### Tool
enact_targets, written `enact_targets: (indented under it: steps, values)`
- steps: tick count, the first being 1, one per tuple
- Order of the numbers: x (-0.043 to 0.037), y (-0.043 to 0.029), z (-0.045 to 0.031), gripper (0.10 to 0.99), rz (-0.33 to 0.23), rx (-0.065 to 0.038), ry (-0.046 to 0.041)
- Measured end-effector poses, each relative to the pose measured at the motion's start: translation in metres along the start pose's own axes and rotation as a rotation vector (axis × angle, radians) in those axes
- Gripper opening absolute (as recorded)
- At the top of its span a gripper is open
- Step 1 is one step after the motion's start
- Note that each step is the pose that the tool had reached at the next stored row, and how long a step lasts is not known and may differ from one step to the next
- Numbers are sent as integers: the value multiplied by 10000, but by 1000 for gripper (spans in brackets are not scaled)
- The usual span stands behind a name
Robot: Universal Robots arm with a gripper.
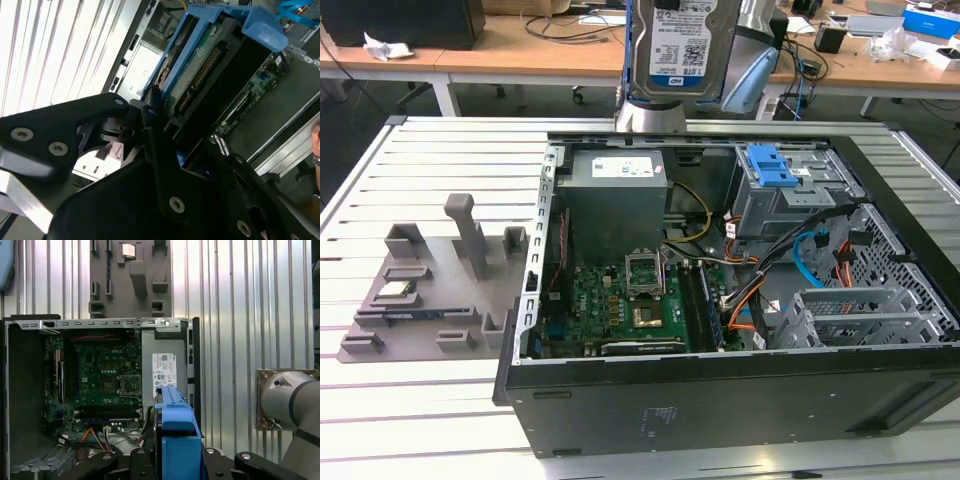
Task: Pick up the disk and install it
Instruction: 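Pick up the disk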
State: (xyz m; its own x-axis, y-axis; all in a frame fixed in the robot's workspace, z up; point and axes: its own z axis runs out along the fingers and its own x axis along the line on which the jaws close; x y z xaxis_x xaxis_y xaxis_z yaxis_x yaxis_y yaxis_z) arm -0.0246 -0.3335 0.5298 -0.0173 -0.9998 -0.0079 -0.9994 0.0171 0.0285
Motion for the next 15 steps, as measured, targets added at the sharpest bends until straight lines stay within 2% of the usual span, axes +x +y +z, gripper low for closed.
enact_targets:
  steps: [1, 4, 6, 15]
  values:
    - [-3, -178, -5, 365, -1, 0, 0]
    - [-6, -279, -7, 365, -1, 1, -1]
    - [-8, -381, -10, 365, -1, 1, -1]
    - [-14, -670, -19, 365, -1, -1, 1]
